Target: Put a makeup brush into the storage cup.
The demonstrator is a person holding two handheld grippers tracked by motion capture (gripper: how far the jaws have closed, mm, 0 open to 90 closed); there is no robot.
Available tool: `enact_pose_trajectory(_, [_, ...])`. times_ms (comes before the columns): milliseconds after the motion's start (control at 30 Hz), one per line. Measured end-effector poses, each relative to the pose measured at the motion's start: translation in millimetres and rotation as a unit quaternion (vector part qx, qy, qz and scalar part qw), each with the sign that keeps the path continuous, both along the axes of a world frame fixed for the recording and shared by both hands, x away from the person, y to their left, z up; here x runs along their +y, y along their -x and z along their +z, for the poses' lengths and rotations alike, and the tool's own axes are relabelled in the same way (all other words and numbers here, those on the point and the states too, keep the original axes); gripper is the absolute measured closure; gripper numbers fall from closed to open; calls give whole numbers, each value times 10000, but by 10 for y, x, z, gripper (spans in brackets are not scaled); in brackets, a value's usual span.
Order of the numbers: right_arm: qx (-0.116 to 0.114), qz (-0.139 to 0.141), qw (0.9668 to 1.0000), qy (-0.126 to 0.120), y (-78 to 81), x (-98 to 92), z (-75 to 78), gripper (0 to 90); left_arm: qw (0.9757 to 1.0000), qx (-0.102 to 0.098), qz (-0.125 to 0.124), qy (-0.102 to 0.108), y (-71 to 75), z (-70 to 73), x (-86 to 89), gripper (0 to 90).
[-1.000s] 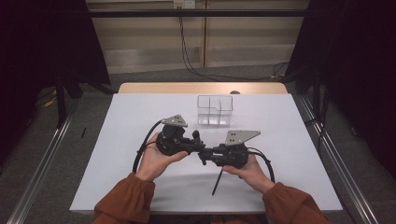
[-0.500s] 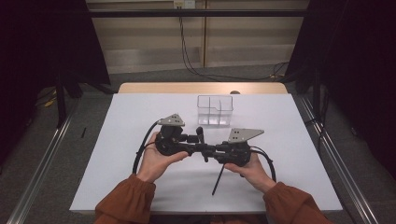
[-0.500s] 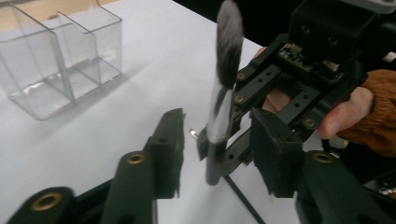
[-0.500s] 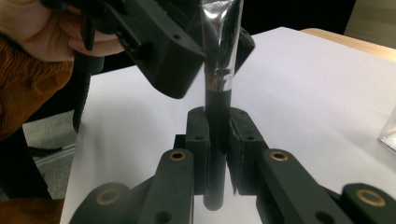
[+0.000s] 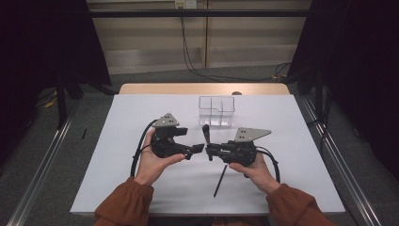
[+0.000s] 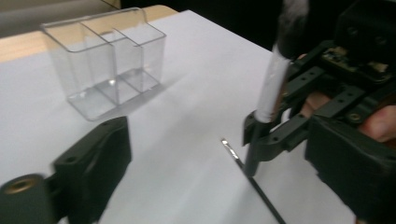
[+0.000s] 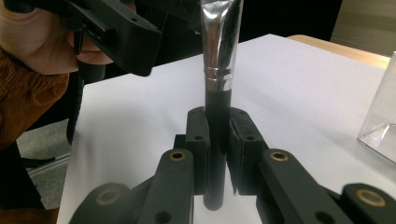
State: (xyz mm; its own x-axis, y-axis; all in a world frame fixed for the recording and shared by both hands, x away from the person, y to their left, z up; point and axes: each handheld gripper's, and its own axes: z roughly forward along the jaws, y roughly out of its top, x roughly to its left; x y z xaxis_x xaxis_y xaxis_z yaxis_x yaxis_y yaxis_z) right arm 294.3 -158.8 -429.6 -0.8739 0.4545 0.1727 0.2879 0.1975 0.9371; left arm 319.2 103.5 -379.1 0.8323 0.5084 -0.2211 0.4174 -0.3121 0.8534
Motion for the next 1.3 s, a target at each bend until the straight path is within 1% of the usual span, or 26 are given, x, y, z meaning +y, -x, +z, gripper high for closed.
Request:
enact_pose_trajectory(33, [-6,-10,10000,14,3,-11,6,802,10000,-28,6,-6,-1,-4,23,51])
enact_pose_trajectory(67, [-15,-25,10000,10,4,-21,9,802,10000,-27,29,15,0,-8,38,50])
enact_pose_trajectory(100, [-22,-43,10000,5,3,-30,11,802,10000,-69,45,23,2,-20,66,46])
enact_pose_trajectory(167, [-13,-89,10000,-1,2,-54,13,802,9996,-248,50,-102,19,-39,101,27])
enact_pose_trajectory(200, [-23,-100,9999,-3,-2,-67,14,802,9994,-294,79,-162,29,-54,126,27])
enact_pose_trajectory(267, [-28,-140,9999,2,-5,-89,19,802,9995,-213,133,-192,36,-79,156,27])
enact_pose_trajectory(300, [-27,-160,9999,-4,-6,-99,22,802,9995,-169,122,-234,37,-96,181,27])
enact_pose_trajectory(333, [-37,-183,9998,2,-6,-110,25,802,9995,-158,100,-241,41,-108,202,27])
enact_pose_trajectory(400, [-44,-218,9998,-8,-5,-123,28,802,9992,-184,185,-307,51,-127,250,27])
enact_pose_trajectory(467, [-51,-236,9997,5,-2,-136,30,802,9993,-163,220,-243,56,-144,298,27])
enact_pose_trajectory(500, [-52,-249,9997,10,-1,-140,31,802,9991,-214,267,-243,59,-153,333,27])
enact_pose_trajectory(533, [-63,-265,9996,8,0,-148,32,802,9990,-213,314,-225,61,-158,353,27])
enact_pose_trajectory(600, [-65,-295,9995,4,2,-165,38,802,9987,-239,425,-126,59,-166,433,27])
enact_pose_trajectory(733, [-117,-367,9993,29,3,-212,56,802,9972,-374,636,-74,82,-168,546,28])
enact_pose_trajectory(800, [-122,-414,9991,-6,0,-240,68,802,9958,-465,781,-73,110,-172,613,27])
enact_pose_trajectory(833, [-141,-466,9988,17,-4,-261,79,802,9955,-471,821,-49,120,-179,634,26])
enact_pose_trajectory(900, [-156,-516,9985,9,-12,-288,90,802,9957,-444,809,-64,152,-204,699,26])
enact_pose_trajectory(1000, [-195,-617,9979,82,-25,-326,104,802,9948,-469,901,-86,180,-226,782,24])
enact_pose_trajectory(1033, [-192,-669,9975,98,-37,-340,109,802,9942,-476,965,-55,185,-225,806,24])
enact_pose_trajectory(1100, [-198,-776,9967,96,-55,-366,120,802,9938,-409,1028,142,181,-217,871,23])
enact_pose_trajectory(1233, [-233,-875,9958,118,-87,-399,136,802,9917,-495,1170,186,188,-204,963,23])
enact_pose_trajectory(1300, [-239,-910,9955,126,-104,-406,140,802,9912,-514,1205,200,198,-207,1012,23])
